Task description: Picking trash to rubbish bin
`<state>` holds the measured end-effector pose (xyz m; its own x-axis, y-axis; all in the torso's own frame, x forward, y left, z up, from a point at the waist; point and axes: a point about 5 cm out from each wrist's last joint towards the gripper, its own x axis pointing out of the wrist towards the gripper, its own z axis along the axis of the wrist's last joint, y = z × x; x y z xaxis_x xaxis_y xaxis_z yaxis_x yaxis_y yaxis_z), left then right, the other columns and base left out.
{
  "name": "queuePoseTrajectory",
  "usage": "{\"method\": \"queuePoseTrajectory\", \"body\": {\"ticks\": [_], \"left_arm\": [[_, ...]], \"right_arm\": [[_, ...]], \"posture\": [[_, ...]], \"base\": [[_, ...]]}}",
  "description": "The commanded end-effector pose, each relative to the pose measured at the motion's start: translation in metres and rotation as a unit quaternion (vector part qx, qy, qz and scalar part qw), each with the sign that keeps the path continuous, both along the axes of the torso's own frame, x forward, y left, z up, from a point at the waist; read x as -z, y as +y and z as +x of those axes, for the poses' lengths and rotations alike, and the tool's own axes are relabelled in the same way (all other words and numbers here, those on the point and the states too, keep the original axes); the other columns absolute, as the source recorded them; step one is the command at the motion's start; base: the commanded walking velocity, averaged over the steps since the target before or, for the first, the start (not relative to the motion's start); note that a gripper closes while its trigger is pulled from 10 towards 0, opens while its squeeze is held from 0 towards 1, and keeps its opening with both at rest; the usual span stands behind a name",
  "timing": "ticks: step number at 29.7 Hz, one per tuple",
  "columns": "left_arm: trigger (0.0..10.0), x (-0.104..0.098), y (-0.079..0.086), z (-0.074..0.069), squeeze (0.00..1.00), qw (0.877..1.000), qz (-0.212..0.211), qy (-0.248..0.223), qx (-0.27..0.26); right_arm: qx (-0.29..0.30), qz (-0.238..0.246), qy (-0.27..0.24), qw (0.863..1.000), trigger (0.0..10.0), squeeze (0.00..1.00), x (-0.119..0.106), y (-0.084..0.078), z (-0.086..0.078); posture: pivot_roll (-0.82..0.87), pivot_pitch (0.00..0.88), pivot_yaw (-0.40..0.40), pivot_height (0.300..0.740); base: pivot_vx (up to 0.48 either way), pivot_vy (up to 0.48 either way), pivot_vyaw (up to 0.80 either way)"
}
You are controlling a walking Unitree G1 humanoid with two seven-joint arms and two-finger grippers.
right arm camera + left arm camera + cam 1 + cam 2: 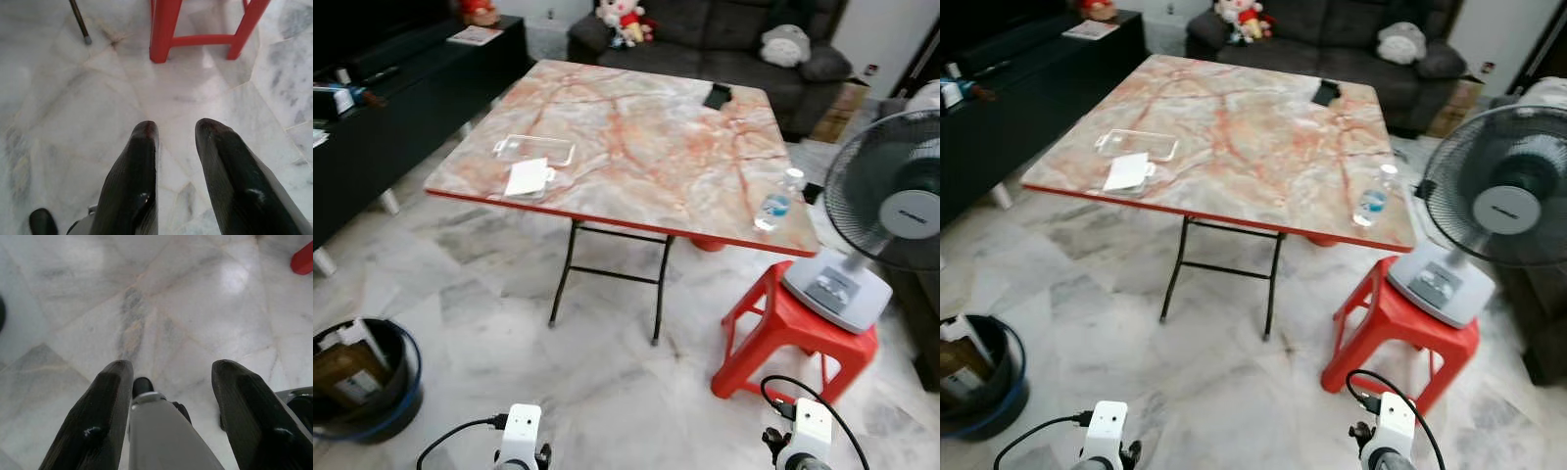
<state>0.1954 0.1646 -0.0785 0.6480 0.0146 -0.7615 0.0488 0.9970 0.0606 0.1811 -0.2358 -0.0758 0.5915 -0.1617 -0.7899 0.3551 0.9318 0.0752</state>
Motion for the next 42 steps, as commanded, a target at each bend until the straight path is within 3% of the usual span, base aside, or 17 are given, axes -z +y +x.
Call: {"method": "queuePoseTrajectory", "body": {"ticks": [1,29,33,40,42], "left_arm": [[10.0,0.003,0.003,-0.006,0.00,1.000,-0.001,0.015,-0.007],[10.0,0.002,0.004,-0.004,0.00,1.000,0.004,0.008,-0.004],[10.0,-0.010,0.002,0.016,0.00,0.999,0.004,-0.039,-0.004],[10.0,-0.022,0.003,0.033,0.00,0.996,0.001,-0.088,-0.019],[10.0,-0.037,0.006,0.050,0.00,0.989,0.011,-0.143,-0.032]], "right_arm": [[0.004,0.001,-0.008,1.000,10.0,0.00,-0.001,0.001,0.003],[0.011,0.010,-0.013,1.000,10.0,0.00,-0.001,0.001,0.001],[0.011,0.012,-0.021,1.000,10.0,0.00,-0.002,0.002,0.003],[-0.004,0.009,-0.049,0.999,10.0,0.00,-0.008,0.003,0.014],[-0.033,0.000,-0.107,0.994,10.0,0.00,-0.025,0.002,0.039]], "posture": [[0.01,0.051,-0.137,0.740],[0.01,0.055,-0.136,0.740],[0.02,0.055,-0.134,0.740],[0.02,0.054,-0.134,0.740],[0.02,0.055,-0.130,0.740]], "base": [[0.000,0.345,0.00],[0.000,0.311,0.00],[0.000,0.000,0.00],[0.000,0.000,0.00],[0.000,0.000,0.00]]}}
